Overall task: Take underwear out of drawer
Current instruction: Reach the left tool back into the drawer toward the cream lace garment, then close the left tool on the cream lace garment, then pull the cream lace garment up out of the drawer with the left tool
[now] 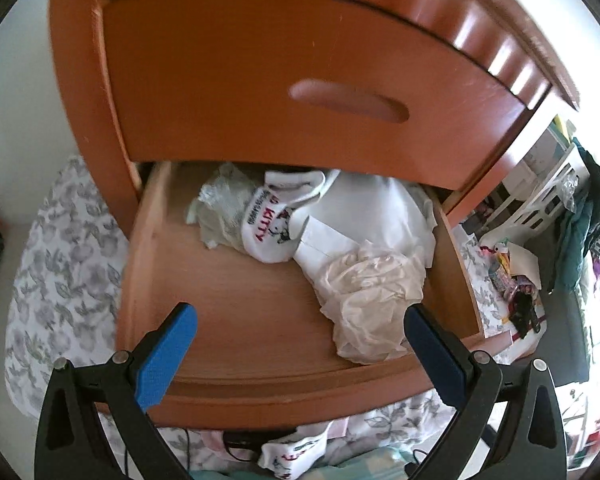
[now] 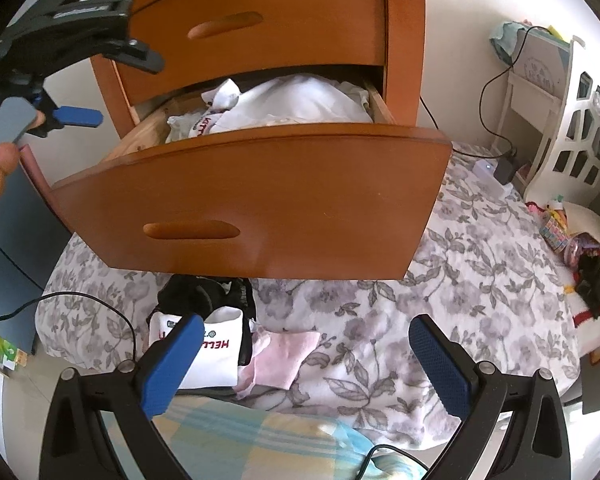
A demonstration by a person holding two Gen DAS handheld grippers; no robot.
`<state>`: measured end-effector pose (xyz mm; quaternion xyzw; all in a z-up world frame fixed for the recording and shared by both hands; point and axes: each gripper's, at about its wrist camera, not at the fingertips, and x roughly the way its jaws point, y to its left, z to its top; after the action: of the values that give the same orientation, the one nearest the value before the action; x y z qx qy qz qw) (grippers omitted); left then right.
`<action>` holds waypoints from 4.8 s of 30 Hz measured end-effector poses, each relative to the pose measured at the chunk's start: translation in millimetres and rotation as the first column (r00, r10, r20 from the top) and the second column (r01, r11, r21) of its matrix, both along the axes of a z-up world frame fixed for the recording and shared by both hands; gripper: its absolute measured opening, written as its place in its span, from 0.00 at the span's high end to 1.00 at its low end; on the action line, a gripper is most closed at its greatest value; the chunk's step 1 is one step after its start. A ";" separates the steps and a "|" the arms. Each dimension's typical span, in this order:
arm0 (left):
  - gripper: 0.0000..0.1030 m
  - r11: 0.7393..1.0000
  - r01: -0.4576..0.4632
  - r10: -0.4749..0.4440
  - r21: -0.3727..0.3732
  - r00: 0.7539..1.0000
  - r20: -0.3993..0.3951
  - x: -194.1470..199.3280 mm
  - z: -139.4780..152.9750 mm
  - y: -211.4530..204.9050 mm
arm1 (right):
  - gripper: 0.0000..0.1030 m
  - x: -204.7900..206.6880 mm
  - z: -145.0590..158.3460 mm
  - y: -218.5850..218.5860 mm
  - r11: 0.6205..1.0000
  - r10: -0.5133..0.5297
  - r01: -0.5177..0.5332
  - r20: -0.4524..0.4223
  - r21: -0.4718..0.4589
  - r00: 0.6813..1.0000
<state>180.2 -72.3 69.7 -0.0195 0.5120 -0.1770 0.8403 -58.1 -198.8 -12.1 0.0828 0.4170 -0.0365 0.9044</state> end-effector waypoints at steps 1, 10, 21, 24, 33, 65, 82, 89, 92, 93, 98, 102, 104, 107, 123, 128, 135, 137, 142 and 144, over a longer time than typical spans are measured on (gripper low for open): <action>0.01 1.000 0.003 -0.003 0.002 1.000 -0.011 2.8 -3.0 -3.8 | 0.00 0.8 -1.1 -0.9 1.000 0.000 0.000 -0.001 0.002 1.000; 0.10 0.995 0.070 -0.059 0.066 0.987 -0.153 24.1 -44.7 -48.4 | 0.00 7.0 -10.3 -10.5 1.000 -0.011 0.012 -0.019 0.013 1.000; 0.27 0.979 0.136 -0.099 0.150 0.967 -0.233 37.0 -78.4 -82.9 | 0.00 14.7 -23.5 -21.0 0.999 -0.020 0.021 -0.047 0.033 0.999; 0.34 0.977 0.147 -0.104 0.154 0.961 -0.256 40.0 -86.4 -90.9 | 0.00 16.3 -25.6 -22.4 0.999 -0.020 0.022 -0.052 0.037 0.998; 0.59 0.976 0.152 -0.104 0.154 0.953 -0.284 50.0 -98.9 -107.1 | 0.00 17.9 -28.6 -23.7 0.999 -0.021 0.023 -0.057 0.040 0.998; 0.95 0.989 0.068 -0.087 -0.133 0.987 -0.138 -9.1 -59.2 0.7 | 0.00 5.3 -14.9 -13.6 1.000 -0.027 0.027 -0.048 0.003 0.998; 0.95 0.959 0.040 -0.037 -0.279 0.999 0.019 -43.6 -0.9 42.1 | 0.00 -0.5 -7.3 -3.8 1.000 -0.020 0.019 -0.040 -0.018 0.999; 0.95 0.944 0.058 -0.033 -0.325 0.996 0.083 -57.7 13.4 44.3 | 0.00 -2.9 -5.1 -1.1 1.000 -0.015 0.014 -0.038 -0.024 0.999; 0.95 0.936 0.062 -0.024 -0.346 0.993 0.114 -64.3 22.2 49.9 | 0.00 -3.0 -4.9 -0.6 1.000 -0.015 0.014 -0.039 -0.025 0.999; 0.95 0.933 0.065 -0.022 -0.354 0.992 0.125 -66.8 25.5 52.2 | 0.00 -3.2 -4.7 0.0 1.000 -0.015 0.014 -0.039 -0.025 0.999; 0.95 0.923 0.078 -0.009 -0.378 0.983 0.182 -79.3 43.8 63.5 | 0.00 -4.4 -3.8 1.8 1.000 -0.011 0.010 -0.039 -0.029 0.999; 0.95 0.910 0.095 0.002 -0.403 0.972 0.234 -91.3 60.8 74.4 | 0.00 -4.7 -3.2 3.5 0.999 -0.008 0.007 -0.040 -0.032 0.999; 0.95 0.904 0.105 0.008 -0.415 0.966 0.260 -98.1 69.8 79.6 | 0.00 -5.1 -2.9 4.6 0.999 -0.007 0.006 -0.040 -0.034 0.999; 0.95 0.897 0.118 0.012 -0.425 0.957 0.289 -105.7 80.2 85.3 | 0.00 -5.2 -2.6 5.7 0.999 -0.006 0.005 -0.039 -0.035 0.999; 0.95 0.870 0.214 0.022 -0.444 0.883 0.469 -158.2 142.5 106.8 | 0.00 -10.3 3.8 13.6 0.999 0.002 -0.003 -0.023 -0.044 1.000; 0.95 0.863 0.257 0.009 -0.434 0.853 0.522 -174.6 159.0 108.5 | 0.00 -11.9 5.7 14.8 0.999 0.003 -0.004 -0.020 -0.043 1.000; 0.95 0.857 0.297 -0.017 -0.422 0.834 0.552 -187.0 169.6 106.1 | 0.00 -13.7 7.3 16.5 0.999 0.008 -0.009 -0.014 -0.043 1.000; 0.95 0.860 0.291 -0.027 -0.418 0.845 0.534 -184.9 165.6 103.5 | 0.00 -14.3 7.8 17.0 0.999 0.010 -0.010 -0.012 -0.043 1.000; 0.95 0.871 0.266 -0.048 -0.412 0.882 0.469 -177.1 146.4 96.3 | 0.00 -14.9 7.8 17.3 0.999 0.010 -0.010 -0.012 -0.042 1.000; 0.95 0.877 0.260 -0.063 -0.405 0.896 0.440 -174.2 137.8 91.9 | 0.00 -14.9 7.7 17.3 0.999 0.010 -0.011 -0.012 -0.041 1.000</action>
<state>6.0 19.7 207.5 -0.1332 0.2663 -0.3626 0.8831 -72.9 -181.5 -4.4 0.0616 0.4218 -0.0409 0.9036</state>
